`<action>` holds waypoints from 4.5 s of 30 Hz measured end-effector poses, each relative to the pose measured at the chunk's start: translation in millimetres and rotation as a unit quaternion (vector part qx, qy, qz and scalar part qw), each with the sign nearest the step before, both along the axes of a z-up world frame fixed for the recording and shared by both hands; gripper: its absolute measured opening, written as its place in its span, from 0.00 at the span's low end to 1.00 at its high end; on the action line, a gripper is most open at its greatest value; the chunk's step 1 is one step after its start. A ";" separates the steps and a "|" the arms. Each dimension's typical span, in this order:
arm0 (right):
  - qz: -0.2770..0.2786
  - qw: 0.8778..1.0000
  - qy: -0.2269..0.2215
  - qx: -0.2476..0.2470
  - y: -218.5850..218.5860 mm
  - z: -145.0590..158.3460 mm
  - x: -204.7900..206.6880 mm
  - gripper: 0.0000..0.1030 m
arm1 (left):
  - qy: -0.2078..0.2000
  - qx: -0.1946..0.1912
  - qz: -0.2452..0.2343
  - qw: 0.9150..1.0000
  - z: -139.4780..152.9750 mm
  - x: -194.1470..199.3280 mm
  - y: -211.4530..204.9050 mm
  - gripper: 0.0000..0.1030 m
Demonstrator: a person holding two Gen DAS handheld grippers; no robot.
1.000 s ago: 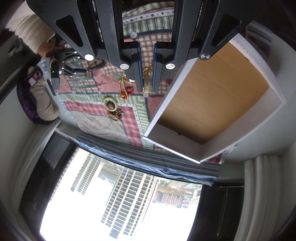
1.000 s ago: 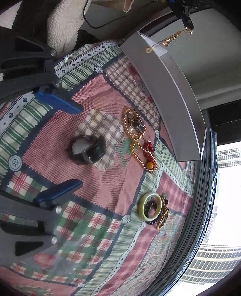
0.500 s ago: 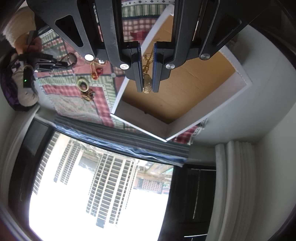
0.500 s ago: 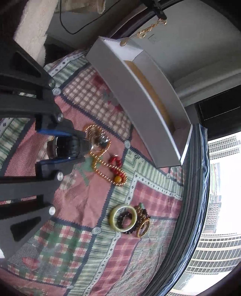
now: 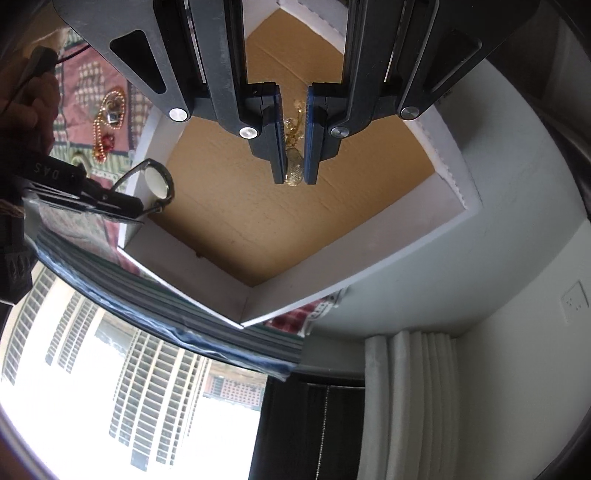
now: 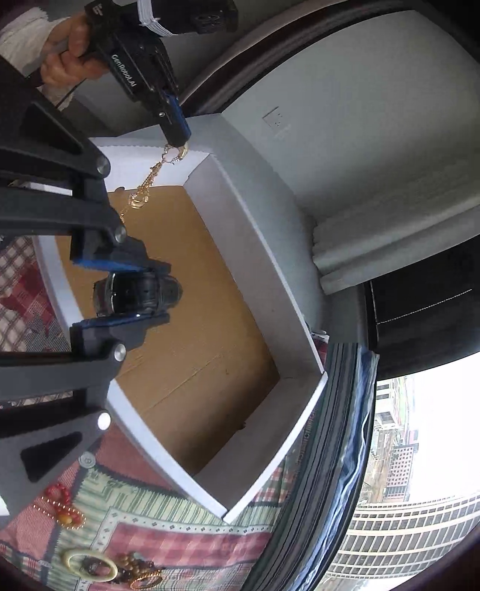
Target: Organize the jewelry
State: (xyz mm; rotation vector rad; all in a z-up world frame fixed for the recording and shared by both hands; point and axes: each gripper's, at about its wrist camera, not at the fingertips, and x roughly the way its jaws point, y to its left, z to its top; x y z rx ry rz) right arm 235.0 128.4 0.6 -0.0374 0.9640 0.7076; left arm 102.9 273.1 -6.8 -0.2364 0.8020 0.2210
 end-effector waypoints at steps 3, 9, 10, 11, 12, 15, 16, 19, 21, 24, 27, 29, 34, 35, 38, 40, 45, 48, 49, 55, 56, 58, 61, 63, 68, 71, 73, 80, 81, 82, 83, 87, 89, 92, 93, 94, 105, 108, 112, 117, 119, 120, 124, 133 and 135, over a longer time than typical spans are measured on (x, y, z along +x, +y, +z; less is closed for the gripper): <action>0.003 1.000 0.010 -0.028 24.1 -24.8 8.6 0.19 | 0.021 0.009 0.000 1.000 -16.3 2.9 -0.7 0.07; -0.005 0.999 0.023 -0.025 28.1 -38.9 8.5 0.56 | 0.045 0.022 0.001 0.999 -32.1 5.5 -7.2 0.58; -0.008 0.999 0.019 -0.026 24.9 -36.4 6.1 0.57 | 0.041 0.025 0.004 0.999 -31.5 2.3 -8.5 0.77; -0.011 0.999 0.014 -0.029 21.8 -33.7 3.2 0.60 | 0.035 0.031 0.007 0.999 -29.9 -1.4 -10.9 0.80; -0.016 0.999 0.008 -0.033 18.6 -30.5 0.2 0.64 | 0.031 0.037 0.006 0.999 -28.1 -4.5 -14.4 0.81; -0.021 0.999 -0.016 -0.040 7.9 -18.3 -9.6 0.67 | 0.026 0.037 -0.002 0.999 -24.4 -14.0 -23.6 0.86; -0.024 0.999 -0.022 -0.042 3.0 -14.3 -13.3 0.67 | 0.023 0.035 -0.002 0.999 -22.7 -18.0 -27.1 0.89; -0.040 0.997 -0.042 -0.047 -17.3 -1.6 -29.5 0.75 | 0.010 0.028 -0.007 1.000 -15.6 -30.0 -39.6 0.92; -0.052 0.996 -0.057 -0.051 -34.3 6.8 -41.5 0.76 | -0.002 0.027 -0.013 1.000 -8.8 -38.8 -52.4 0.94; -0.074 0.992 -0.078 -0.062 -62.6 17.8 -59.9 0.79 | -0.026 0.019 -0.025 0.999 2.1 -51.9 -74.4 0.96; -0.099 0.988 -0.095 -0.072 -94.7 26.5 -78.5 0.83 | -0.046 -0.001 -0.048 0.998 10.4 -59.1 -97.1 0.97; -0.117 0.985 -0.103 -0.079 -114.6 30.0 -91.2 0.83 | -0.054 -0.016 -0.068 0.996 13.1 -63.3 -114.0 0.97; -0.155 0.976 -0.115 -0.099 -162.9 28.4 -126.3 0.83 | -0.073 -0.005 -0.109 0.991 11.3 -72.9 -159.6 0.97; -0.164 0.975 -0.113 -0.103 -172.2 25.8 -132.7 0.84 | -0.075 0.003 -0.117 0.990 9.5 -74.9 -168.7 0.97; -0.193 0.971 -0.092 -0.104 -202.8 15.7 -149.6 0.84 | -0.070 0.020 -0.155 0.985 1.5 -80.5 -194.6 0.97; -0.211 0.969 -0.077 -0.100 -222.7 9.9 -159.0 0.84 | -0.059 0.019 -0.180 0.982 -4.9 -82.3 -208.6 0.97; -0.240 0.963 -0.072 -0.096 -261.7 5.8 -182.6 0.85 | -0.033 0.007 -0.198 0.980 -16.4 -82.8 -227.7 0.97; -0.248 0.963 -0.074 -0.077 -276.3 4.5 -193.2 0.85 | -0.031 0.005 -0.203 0.979 -18.4 -84.6 -234.6 0.97; -0.248 0.962 -0.075 -0.079 -278.5 3.6 -195.9 0.85 | -0.032 0.008 -0.201 0.979 -18.0 -84.9 -236.2 0.97; -0.263 0.958 -0.059 -0.101 -280.6 1.6 -205.8 0.85 | -0.013 -0.005 -0.201 0.980 -22.2 -81.3 -239.1 0.97; -0.263 0.957 -0.058 -0.105 -279.9 0.8 -206.5 0.85 | -0.014 -0.003 -0.200 0.980 -22.5 -81.6 -240.0 0.97; -0.260 0.957 -0.055 -0.115 -277.5 -1.3 -205.1 0.85 | -0.020 0.011 -0.202 0.979 -22.1 -84.0 -243.7 0.98; -0.256 0.959 -0.055 -0.104 -277.9 -1.0 -206.3 0.85 | -0.028 0.024 -0.208 0.977 -19.4 -87.9 -248.7 0.99; -0.261 0.959 -0.063 -0.094 -278.9 3.1 -208.2 0.85 | -0.036 0.021 -0.217 0.975 -16.9 -90.6 -251.2 0.99; -0.256 0.959 -0.083 -0.093 -276.3 10.6 -212.3 0.85 | -0.043 0.002 -0.226 0.973 -12.1 -93.2 -251.9 0.99; -0.252 0.959 -0.079 -0.102 -273.8 7.6 -212.4 0.85 | -0.044 0.015 -0.222 0.974 -12.4 -96.0 -254.6 0.99; -0.253 0.957 -0.086 -0.114 -271.3 6.1 -214.0 0.85 | -0.046 0.034 -0.219 0.974 -13.5 -98.7 -257.2 0.99; -0.251 0.952 -0.096 -0.148 -260.6 3.2 -215.9 0.85 | -0.039 0.048 -0.207 0.976 -17.7 -99.6 -254.1 0.99; -0.249 0.952 -0.097 -0.149 -259.5 3.0 -216.0 0.85 | -0.039 0.046 -0.206 0.977 -17.7 -99.9 -253.2 0.99; -0.248 0.952 -0.097 -0.150 -258.7 2.7 -216.1 0.85 | -0.039 0.045 -0.205 0.977 -17.8 -99.8 -252.5 0.99; -0.248 0.952 -0.097 -0.152 -257.6 2.2 -216.2 0.85 | -0.038 0.045 -0.204 0.977 -18.3 -99.5 -252.0 0.99; -0.243 0.952 -0.091 -0.160 -254.8 -2.9 -215.7 0.85 | -0.026 0.043 -0.197 0.979 -22.6 -97.1 -250.2 0.99; -0.242 0.953 -0.086 -0.159 -254.1 -5.3 -215.4 0.85 | -0.022 0.038 -0.194 0.980 -23.9 -96.4 -248.9 0.99; -0.242 0.954 -0.086 -0.157 -253.5 -5.2 -216.7 0.85 | -0.023 0.037 -0.193 0.980 -23.3 -97.5 -248.2 0.99; -0.242 0.954 -0.086 -0.157 -253.4 -4.7 -217.1 0.85 | -0.023 0.038 -0.193 0.980 -23.3 -97.6 -248.6 0.99; -0.242 0.954 -0.087 -0.157 -253.3 -4.5 -217.4 0.85 | -0.023 0.038 -0.193 0.980 -23.3 -97.6 -248.5 0.99; -0.236 0.958 -0.070 -0.151 -251.4 -10.2 -216.7 0.85 | -0.007 0.036 -0.190 0.981 -28.5 -96.1 -247.8 0.99; -0.236 0.958 -0.072 -0.149 -251.5 -9.1 -216.8 0.85 | -0.008 0.037 -0.190 0.981 -28.1 -96.1 -247.7 0.99; -0.238 0.957 -0.073 -0.147 -252.5 -9.0 -216.2 0.85 | -0.005 0.037 -0.189 0.981 -28.4 -95.8 -247.1 0.99; -0.247 0.956 -0.075 -0.139 -260.5 -5.3 -216.9 0.85 | 0.004 0.032 -0.183 0.982 -29.9 -92.7 -242.9 0.99; -0.265 0.951 -0.083 -0.137 -271.5 -1.0 -217.9 0.85 | 0.005 0.029 -0.176 0.984 -29.4 -92.5 -236.4 0.99; -0.275 0.948 -0.086 -0.137 -278.1 0.5 -218.0 0.85 | 0.005 0.028 -0.171 0.985 -30.2 -91.8 -232.9 0.99; -0.308 0.938 -0.077 -0.140 -301.2 -2.1 -214.9 0.85 | 0.018 0.020 -0.153 0.988 -37.3 -83.6 -219.1 0.99; -0.303 0.942 -0.053 -0.132 -302.5 -18.7 -212.1 0.85 | 0.039 0.015 -0.219 0.975 -48.2 -36.6 -240.3 0.99; -0.301 0.944 -0.050 -0.130 -302.3 -21.3 -211.4 0.85 | 0.037 0.018 -0.241 0.970 -52.8 -18.9 -252.7 0.98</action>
